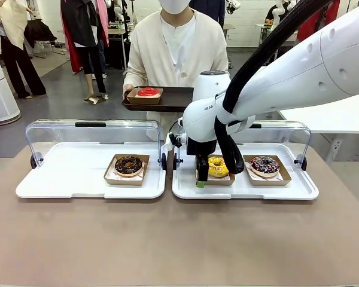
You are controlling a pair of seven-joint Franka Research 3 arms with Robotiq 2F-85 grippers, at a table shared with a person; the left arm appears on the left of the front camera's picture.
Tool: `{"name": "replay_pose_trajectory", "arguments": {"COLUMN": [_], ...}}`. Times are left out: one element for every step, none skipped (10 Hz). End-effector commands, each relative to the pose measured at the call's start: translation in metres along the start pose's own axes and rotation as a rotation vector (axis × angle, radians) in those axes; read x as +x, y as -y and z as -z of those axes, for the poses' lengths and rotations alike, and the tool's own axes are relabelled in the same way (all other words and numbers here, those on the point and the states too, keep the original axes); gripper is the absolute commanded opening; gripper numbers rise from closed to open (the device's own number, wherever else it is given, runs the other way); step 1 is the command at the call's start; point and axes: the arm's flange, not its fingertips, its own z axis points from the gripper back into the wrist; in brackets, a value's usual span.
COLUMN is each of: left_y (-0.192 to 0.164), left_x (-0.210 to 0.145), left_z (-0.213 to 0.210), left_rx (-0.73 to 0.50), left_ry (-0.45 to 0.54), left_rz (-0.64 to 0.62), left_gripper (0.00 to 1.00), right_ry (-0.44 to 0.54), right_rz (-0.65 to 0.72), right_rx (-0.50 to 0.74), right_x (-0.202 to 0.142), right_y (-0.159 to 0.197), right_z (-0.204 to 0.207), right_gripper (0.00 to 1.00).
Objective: Provide the desired donut to the person.
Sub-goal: Pick up and lift the Paper togo box containing the Donut pointed at by the person.
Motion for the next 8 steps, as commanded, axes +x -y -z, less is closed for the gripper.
{"name": "replay_pose_trajectory", "arguments": {"left_y": [0.0003,0.0003,0.0003,0.0003,0.0003,0.0003,0.0003,0.0003], "left_x": [0.0002,0.0002,0.0002,0.0002,0.0002,0.0002,0.0002,0.0002], "left_z": [-0.0004,-0.0004,-0.0004,-0.0004,-0.0004,-0.0004,-0.0004,-0.0004], "left_rx": [0.015,0.015,0.015,0.015,0.015,0.015,0.015,0.015], "left_ry": [-0.003,-0.003,-0.003,-0.003,-0.003,-0.003,-0.003,-0.003], "left_rz": [0.005,0.005,0.005,0.005,0.005,0.005,0.005,0.005], "left_gripper": [1.00,1.00,1.00,1.00,1.00,1.00,1.00,1.00], "right_ry": [-0.016,-0.025,-0.032,-0.032,-0.031,-0.028,-0.027,-0.026], "right_rz": [-0.025,-0.033,-0.033,-0.033,-0.035,-0.036,-0.039,-0.040], "right_rx": [-0.009,-0.011,-0.009,-0.007,-0.006,-0.005,-0.004,-0.003], "right_x": [-0.0028,-0.0028,-0.0029,-0.0028,-0.0026,-0.0026,-0.0025,-0.0027], "right_y": [0.0034,0.0029,0.0028,0.0025,0.0025,0.0026,0.0024,0.0023], "right_z": [0.0053,0.0060,0.0066,0.0065,0.0069,0.0072,0.0078,0.0082], "right_gripper": [1.00,0.91,0.46,0.36,0.00,0.00,0.00,0.16]}}
